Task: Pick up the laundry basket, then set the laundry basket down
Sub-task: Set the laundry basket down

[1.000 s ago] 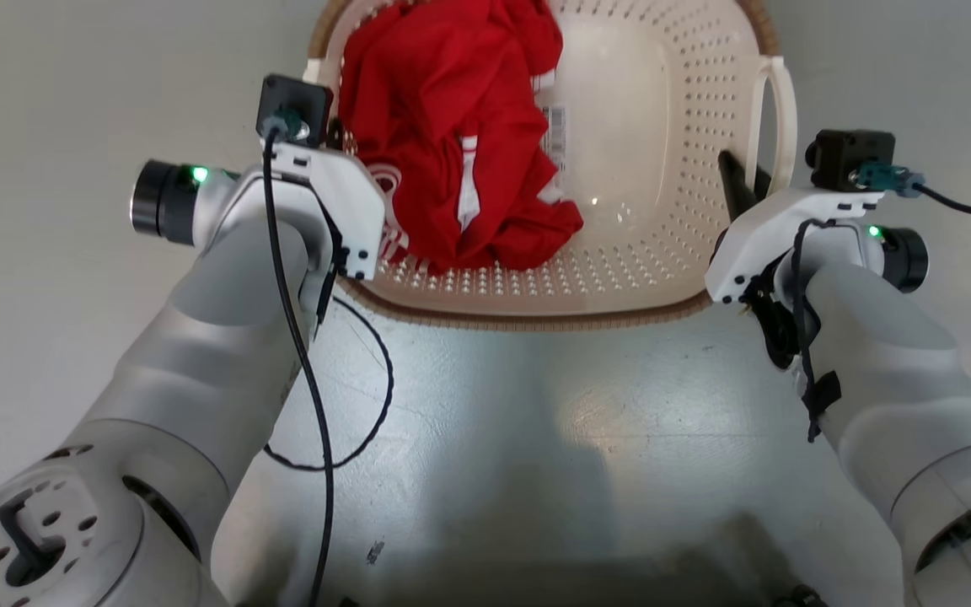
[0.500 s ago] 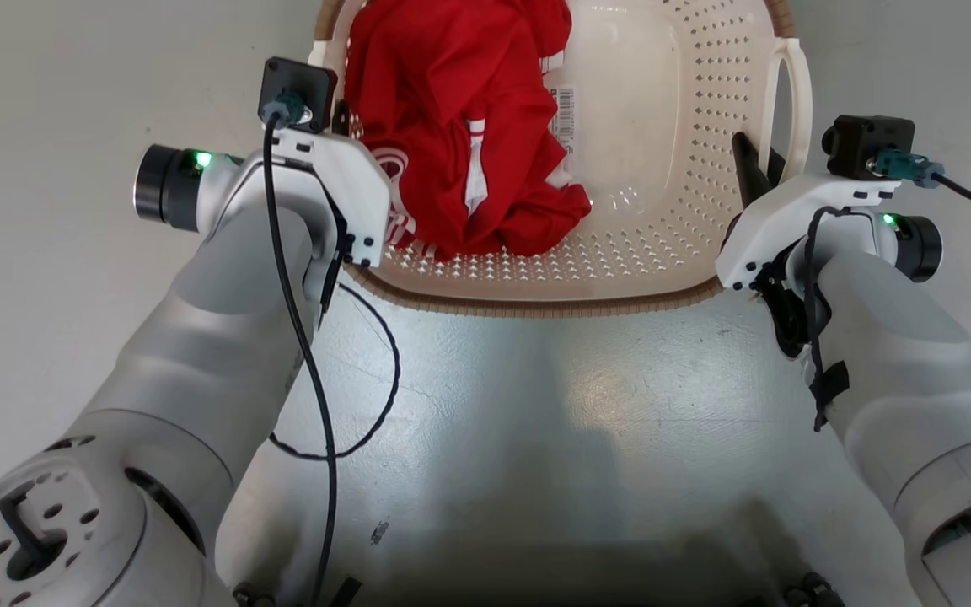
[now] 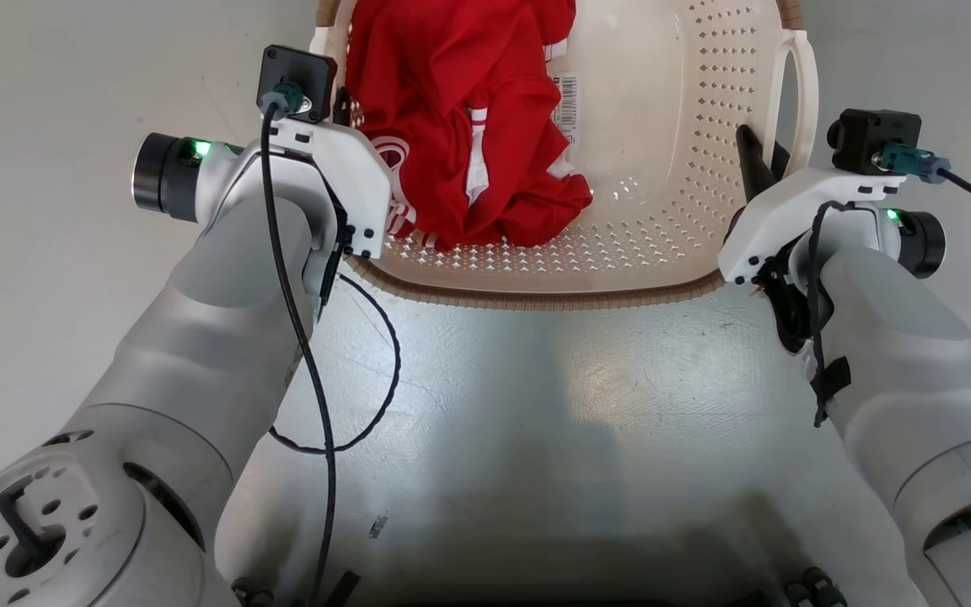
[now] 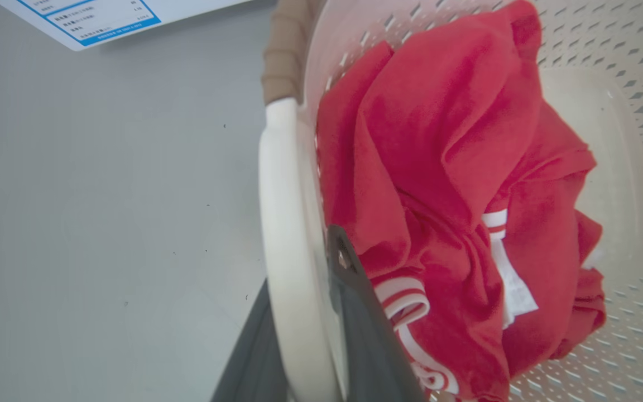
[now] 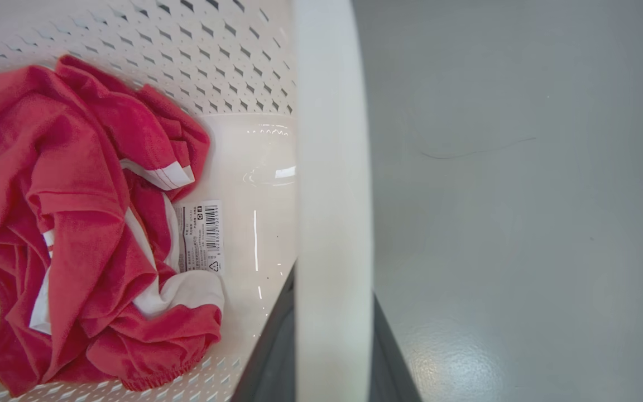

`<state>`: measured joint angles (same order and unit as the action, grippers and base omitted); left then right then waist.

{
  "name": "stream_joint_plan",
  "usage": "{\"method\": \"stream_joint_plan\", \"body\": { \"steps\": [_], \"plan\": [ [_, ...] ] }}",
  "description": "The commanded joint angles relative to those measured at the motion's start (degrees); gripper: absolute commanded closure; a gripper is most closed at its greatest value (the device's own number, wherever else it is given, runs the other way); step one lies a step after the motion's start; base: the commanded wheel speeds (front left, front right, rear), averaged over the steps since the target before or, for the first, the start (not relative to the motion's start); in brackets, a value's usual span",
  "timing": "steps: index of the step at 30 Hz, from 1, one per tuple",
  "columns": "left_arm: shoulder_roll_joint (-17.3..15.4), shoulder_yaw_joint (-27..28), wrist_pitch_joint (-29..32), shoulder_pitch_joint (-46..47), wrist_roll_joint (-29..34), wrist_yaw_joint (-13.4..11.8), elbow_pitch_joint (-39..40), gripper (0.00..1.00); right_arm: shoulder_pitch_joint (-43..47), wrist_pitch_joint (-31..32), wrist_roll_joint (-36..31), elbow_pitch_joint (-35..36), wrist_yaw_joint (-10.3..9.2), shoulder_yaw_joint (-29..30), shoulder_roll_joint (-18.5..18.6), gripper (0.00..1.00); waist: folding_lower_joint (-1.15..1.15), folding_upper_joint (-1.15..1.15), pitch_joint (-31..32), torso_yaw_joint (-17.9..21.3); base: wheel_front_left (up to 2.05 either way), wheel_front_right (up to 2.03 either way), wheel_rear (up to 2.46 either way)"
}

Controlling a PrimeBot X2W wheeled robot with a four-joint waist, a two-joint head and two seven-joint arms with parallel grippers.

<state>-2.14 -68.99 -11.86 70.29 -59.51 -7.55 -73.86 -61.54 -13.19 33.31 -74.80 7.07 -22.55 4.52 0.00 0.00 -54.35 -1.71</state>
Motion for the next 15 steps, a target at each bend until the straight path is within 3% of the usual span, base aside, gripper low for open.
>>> {"method": "stream_joint_plan", "body": {
  "steps": [1, 15],
  "plan": [
    [-0.87, 0.08, -0.56, 1.03, 0.13, 0.07, 0.05, 1.00, 1.44, -1.00, -0.32, 0.85, 0.42, -0.75, -1.64, 1.00, 0.00, 0.00, -0.01, 0.12, 0.00, 0.00, 0.00],
    [-0.91, -0.17, -0.58, 1.21, -0.01, 0.05, -0.04, 1.00, 1.70, -1.11, 0.08, 0.85, 0.42, -0.70, -1.64, 1.00, 0.00, 0.00, -0.31, 0.76, 0.00, 0.00, 0.00]
  ]
}}
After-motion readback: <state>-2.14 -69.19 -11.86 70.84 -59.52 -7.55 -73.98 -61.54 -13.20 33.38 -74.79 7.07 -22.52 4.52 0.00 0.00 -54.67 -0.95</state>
